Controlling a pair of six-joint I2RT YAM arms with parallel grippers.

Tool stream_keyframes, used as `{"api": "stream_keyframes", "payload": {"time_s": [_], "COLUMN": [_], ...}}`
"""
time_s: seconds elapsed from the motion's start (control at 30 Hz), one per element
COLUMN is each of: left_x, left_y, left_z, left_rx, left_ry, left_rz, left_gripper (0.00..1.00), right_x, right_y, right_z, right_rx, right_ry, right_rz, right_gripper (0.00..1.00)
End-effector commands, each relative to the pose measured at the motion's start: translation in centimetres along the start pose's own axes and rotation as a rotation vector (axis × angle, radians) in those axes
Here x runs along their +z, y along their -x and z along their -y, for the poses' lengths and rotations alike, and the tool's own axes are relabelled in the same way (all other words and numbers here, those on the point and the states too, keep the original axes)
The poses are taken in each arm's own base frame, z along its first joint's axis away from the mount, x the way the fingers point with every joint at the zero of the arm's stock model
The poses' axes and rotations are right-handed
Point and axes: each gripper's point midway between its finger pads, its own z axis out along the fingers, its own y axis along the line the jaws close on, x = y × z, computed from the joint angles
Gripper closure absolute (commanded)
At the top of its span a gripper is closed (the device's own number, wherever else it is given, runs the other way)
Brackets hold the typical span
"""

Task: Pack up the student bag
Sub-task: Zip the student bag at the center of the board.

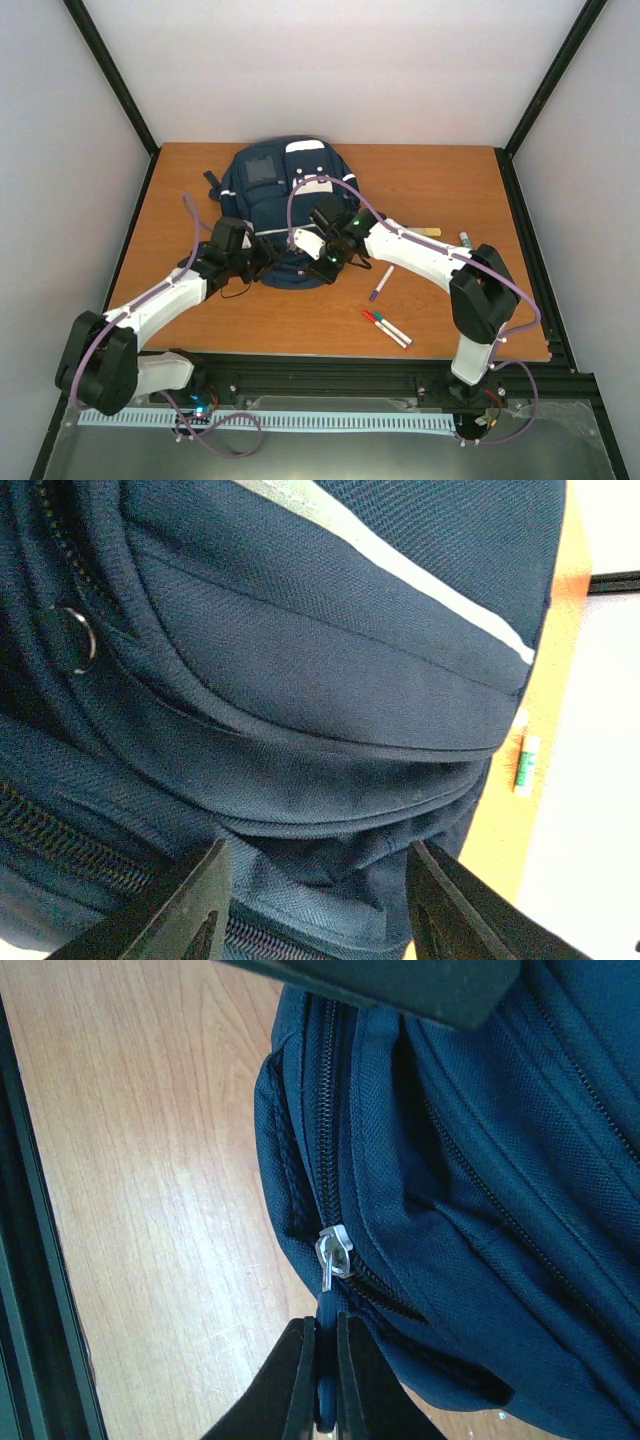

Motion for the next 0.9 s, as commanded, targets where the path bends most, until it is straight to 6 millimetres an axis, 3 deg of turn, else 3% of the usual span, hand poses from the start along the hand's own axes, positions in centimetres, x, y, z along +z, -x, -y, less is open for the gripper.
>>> {"api": "stream_keyframes", "payload": {"time_s": [0.0,0.13,0.23,0.43,0.57,0.73,0.87], "left_x": [1.0,1.6,0.5,-2.0,-1.2,0.3,1.8], "left_y": [0.0,-0.9,-0.8,-2.0,-3.2,-2.8,-2.5], "left_z": [1.8,2.3,2.7,0.5,-0.4,-0.2,0.4], "left_rx": [-0.015,-0.019,0.003,-0.033,-0.073,-0.072,-0.068], "left_ry": [-0.048,-0.044,-0.018,0.057,0.032,0.012,0.003], "left_rz": [-0.033,-0.085,-0.074,-0.067,-0.11,-0.113,-0.134], "left_gripper": [0.51,0.51,0.48,0.42,0.41,0.34,0.34], "right_x": [-0.2,-0.1,0.1,0.0,-0.2,-0.4,-0.2], "right_y": [1.0,0.8,0.6,0.4,0.3,0.3,0.0], "right_z": [-1.7,-1.4,-1.2,-1.4,-1.6,-1.9,-2.0], "right_rx": [-0.023,-0.027,-0.024,-0.019,-0.02,-0.023,-0.022], "right_ry": [0.059,0.035,0.032,0.036,0.038,0.046,0.049], "right_rz": [0.041,0.035,0.029,0.031,0.04,0.05,0.049], "right_gripper": [0.97,0.97,0.97,0.97,0.97,0.97,0.97]}}
